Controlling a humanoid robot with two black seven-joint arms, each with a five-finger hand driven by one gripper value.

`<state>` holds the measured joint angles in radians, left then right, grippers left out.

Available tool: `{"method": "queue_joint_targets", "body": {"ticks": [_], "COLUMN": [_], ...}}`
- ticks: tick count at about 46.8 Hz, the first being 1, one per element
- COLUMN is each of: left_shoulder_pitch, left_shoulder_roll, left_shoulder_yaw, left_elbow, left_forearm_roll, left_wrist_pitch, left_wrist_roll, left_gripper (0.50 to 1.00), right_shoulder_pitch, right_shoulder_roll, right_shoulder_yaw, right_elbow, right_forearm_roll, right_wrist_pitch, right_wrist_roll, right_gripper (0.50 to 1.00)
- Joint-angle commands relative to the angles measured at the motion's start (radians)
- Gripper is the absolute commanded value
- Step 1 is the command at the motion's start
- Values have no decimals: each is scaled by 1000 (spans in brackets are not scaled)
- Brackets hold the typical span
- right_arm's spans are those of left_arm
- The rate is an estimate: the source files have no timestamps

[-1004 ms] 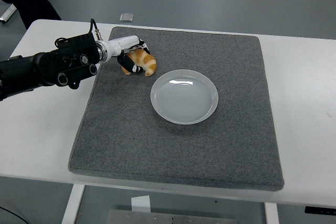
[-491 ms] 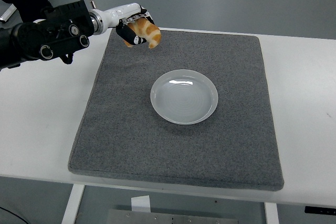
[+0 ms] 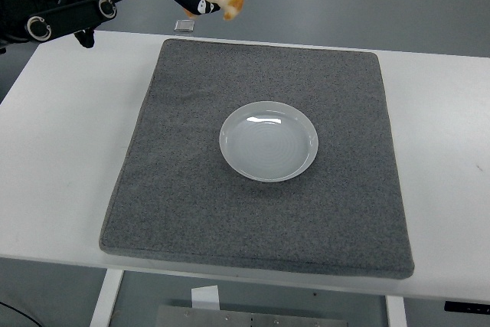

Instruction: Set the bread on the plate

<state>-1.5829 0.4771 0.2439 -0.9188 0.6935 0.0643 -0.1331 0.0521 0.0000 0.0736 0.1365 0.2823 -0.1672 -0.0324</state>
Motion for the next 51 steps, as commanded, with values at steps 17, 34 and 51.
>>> {"method": "queue_joint_targets", "body": {"ticks": [17,34,51], "left_shoulder_pitch": [-32,-25,7], "left_shoulder_roll": [-101,-222,-200], "left_shoulder_yaw": [-44,-44,-32], "left_elbow": [-41,-71,-132], "left_forearm_roll": [15,26,103], "left_wrist_pitch": [-38,-69,-83], "left_wrist_roll": [-106,-220,-283], "left_gripper": [500,500,500], "right_shoulder_pitch": [0,0,0], "right_shoulder_roll": [0,0,0], "right_shoulder_yaw": [0,0,0], "right_elbow": [0,0,0], "right_forearm_roll": [0,0,0], "right_wrist_pitch": [0,0,0], "right_wrist_roll": [0,0,0], "right_gripper": [952,952,952]}}
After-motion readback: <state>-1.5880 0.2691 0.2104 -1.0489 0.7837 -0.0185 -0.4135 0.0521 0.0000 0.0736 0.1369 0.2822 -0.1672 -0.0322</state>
